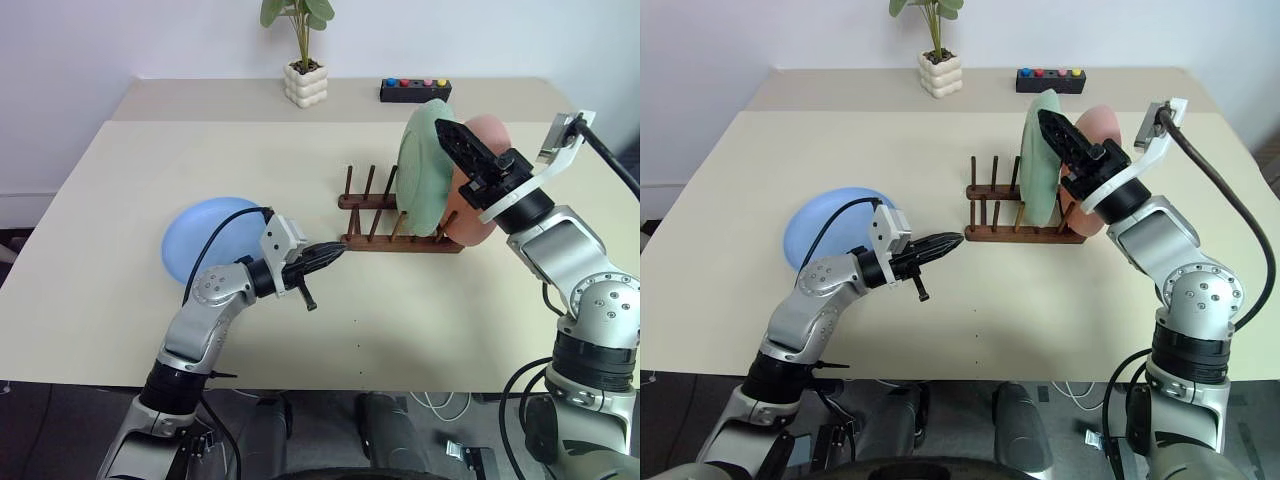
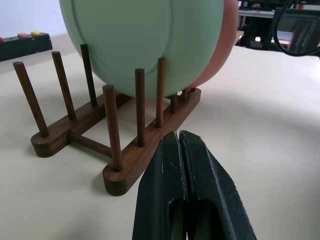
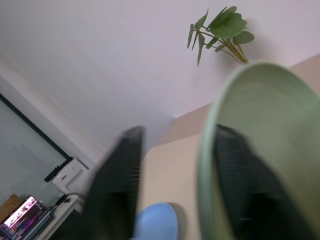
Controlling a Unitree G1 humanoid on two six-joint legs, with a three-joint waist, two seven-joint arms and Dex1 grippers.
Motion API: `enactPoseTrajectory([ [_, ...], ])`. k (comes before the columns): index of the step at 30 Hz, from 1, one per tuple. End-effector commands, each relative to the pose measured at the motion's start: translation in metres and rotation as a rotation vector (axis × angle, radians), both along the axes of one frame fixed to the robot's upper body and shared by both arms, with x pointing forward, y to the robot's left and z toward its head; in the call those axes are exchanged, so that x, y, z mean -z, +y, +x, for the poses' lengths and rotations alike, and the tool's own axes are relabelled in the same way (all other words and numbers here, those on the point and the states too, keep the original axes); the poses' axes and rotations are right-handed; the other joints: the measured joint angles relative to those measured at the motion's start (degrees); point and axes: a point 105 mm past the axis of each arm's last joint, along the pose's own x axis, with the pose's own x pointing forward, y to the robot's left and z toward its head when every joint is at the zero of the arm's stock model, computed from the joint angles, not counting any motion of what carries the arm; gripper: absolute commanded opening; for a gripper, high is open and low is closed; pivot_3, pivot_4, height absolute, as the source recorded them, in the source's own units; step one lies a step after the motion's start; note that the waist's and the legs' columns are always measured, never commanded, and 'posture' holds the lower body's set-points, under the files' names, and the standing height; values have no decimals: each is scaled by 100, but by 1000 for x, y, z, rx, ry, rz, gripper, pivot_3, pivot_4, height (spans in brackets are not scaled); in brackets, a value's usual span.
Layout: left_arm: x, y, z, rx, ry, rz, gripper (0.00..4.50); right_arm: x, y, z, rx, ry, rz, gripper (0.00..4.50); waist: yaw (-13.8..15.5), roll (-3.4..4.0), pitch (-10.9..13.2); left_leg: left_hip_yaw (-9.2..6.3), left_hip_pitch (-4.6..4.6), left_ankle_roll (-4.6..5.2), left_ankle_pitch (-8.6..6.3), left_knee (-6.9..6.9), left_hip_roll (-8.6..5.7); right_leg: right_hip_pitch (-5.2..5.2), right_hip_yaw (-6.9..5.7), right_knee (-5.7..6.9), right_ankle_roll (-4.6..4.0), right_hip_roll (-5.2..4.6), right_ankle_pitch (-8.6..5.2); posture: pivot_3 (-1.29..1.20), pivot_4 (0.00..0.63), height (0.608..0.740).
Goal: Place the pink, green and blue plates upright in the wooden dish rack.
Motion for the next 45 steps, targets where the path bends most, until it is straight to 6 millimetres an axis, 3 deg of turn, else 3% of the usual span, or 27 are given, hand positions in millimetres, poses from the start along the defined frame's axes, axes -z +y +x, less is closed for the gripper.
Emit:
enactPoseTrajectory([
  [1,-14,0,-2,6,-58,-28,0,-14,-5,-5,12,-55,25,3994,0,0,0,0,0,0,0,0,0,0,0,0,0,0,0,0,150,730],
  [2,-14,0,-2,8,-57,-28,0,-15,-4,-6,11,-59,18,4460,0,0,0,0,0,0,0,0,0,0,0,0,0,0,0,0,150,730],
  [14,-11,0,-1,11,-52,-22,0,-23,-3,-7,43,-141,-135,4460,1,0,0,0,-1,0,0,-1,0,0,0,-3,-2,0,-1,0,150,730],
  [21,-11,0,0,9,-54,-22,0,-41,6,-15,26,-265,-228,4460,2,0,0,0,-1,0,0,-3,0,-2,0,-5,-2,0,-1,0,150,730],
  [25,-16,4,1,-11,-63,-37,0,-64,16,-27,24,-457,-342,4460,1,0,0,1,-3,0,0,-3,0,-3,0,-7,-2,0,-1,0,150,730],
  [27,-25,14,8,-69,-79,-64,0,-68,25,-33,4,-557,-448,4460,1,0,0,1,-2,0,0,-4,0,-4,-1,-8,-2,0,-2,0,150,730],
  [30,-37,53,32,-293,-111,-53,834,-51,48,-40,-82,-653,-670,4500,-7,-1,1,1,-2,0,0,-5,1,-6,-1,-8,-1,1,-1,0,150,730],
  [33,-43,83,47,-471,-108,-57,2350,-37,57,-43,-145,-694,-772,4500,-7,-3,2,0,-2,0,0,-5,2,-8,-1,-7,1,2,0,0,150,730],
  [35,-57,133,54,-697,-105,-89,3412,-22,64,-43,-202,-703,-833,4500,-7,-6,4,1,-4,0,0,-5,1,-7,-1,-10,13,-1,5,0,150,730],
  [37,-65,165,54,-836,-101,-111,4465,-13,68,-42,-231,-711,-864,4500,-16,-23,14,1,-4,0,0,-7,2,-11,-2,-9,22,0,10,0,150,730],
  [41,-41,230,56,-1206,143,-33,4465,-16,70,-41,-256,-745,-854,4500,-5,-33,19,-3,-4,0,0,-7,3,-10,-6,-6,24,1,11,0,150,730],
  [45,-22,227,47,-1207,320,9,4465,-19,72,-43,-293,-782,-856,4500,20,-44,24,-4,-6,-1,0,-3,1,-7,-8,-6,25,-1,11,0,150,730],
])
